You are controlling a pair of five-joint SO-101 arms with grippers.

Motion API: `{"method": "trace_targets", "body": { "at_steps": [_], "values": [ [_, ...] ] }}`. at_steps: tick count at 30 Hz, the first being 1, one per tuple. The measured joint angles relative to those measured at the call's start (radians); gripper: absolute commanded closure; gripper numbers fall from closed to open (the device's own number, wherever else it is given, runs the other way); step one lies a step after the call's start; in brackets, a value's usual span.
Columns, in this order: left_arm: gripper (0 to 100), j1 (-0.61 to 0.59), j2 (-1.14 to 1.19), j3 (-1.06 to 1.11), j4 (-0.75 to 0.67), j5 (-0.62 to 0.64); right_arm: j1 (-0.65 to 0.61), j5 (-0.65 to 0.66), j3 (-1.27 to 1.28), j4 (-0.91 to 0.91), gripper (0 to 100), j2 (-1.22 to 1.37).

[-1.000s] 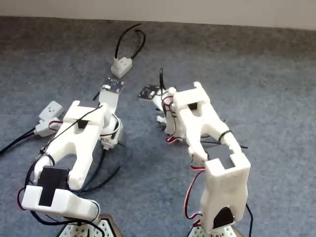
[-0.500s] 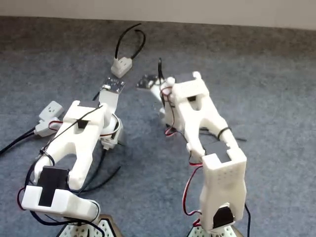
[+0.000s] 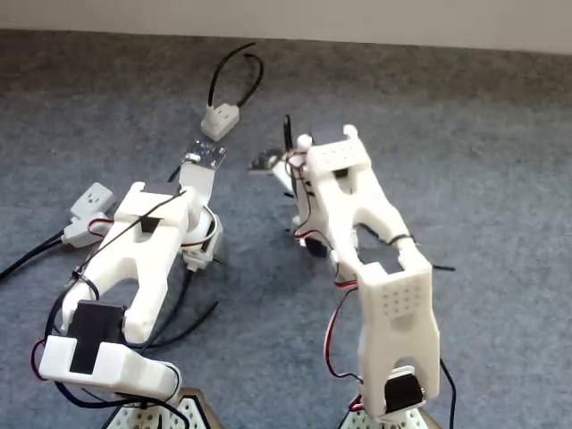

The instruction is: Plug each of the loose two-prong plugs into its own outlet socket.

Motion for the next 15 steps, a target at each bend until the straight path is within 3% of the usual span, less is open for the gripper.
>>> {"method": "trace_targets", "body": {
  "at_steps": [6,15],
  "values": [
    [74,0.0,0.0,0.0,0.0,0.0,-0.005,-0.04,0.014,-0.043,86.5,0.037],
    [74,0.0,0.0,0.0,0.0,0.0,-0.006,-0.052,0.018,-0.048,86.5,-0.037]
  ]
}}
